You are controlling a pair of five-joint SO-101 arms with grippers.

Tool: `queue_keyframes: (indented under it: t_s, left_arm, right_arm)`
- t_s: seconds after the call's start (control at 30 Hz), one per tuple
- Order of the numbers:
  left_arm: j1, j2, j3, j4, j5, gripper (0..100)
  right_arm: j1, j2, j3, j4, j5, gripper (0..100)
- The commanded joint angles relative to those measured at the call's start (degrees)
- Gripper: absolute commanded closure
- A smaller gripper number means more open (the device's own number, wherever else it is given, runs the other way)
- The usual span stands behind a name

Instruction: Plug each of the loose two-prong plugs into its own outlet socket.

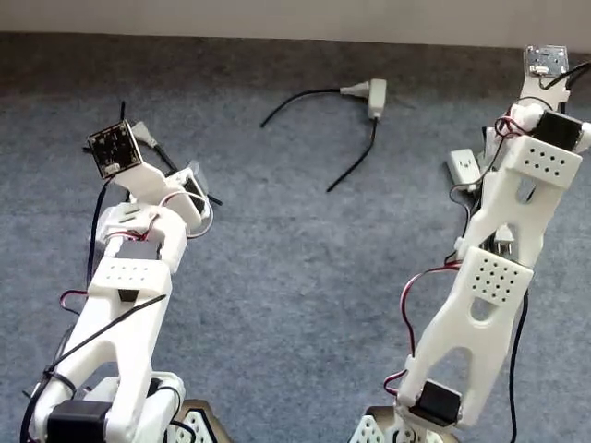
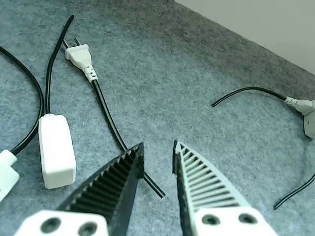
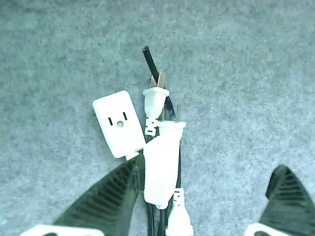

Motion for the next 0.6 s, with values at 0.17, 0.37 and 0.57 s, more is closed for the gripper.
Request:
queue_keyframes:
  t_s: [0.17,0.37,0.57]
  left_arm:
    - [0.9,-1.8,-0.4,-1.3,-0.1,88]
    - [0.9,-1.8,-0.4,-1.3,-0.1,88]
    - [0.9,-1.8,-0.4,-1.3,-0.1,88]
  right_arm:
    - [-0.7,11.7,-0.7,1.9,0.6,62.7]
    - [-1.3,14.0,-0.9,2.0,0.4,69.3]
    - [-1.3,13.4,-8.6,2.1,0.4,91.9]
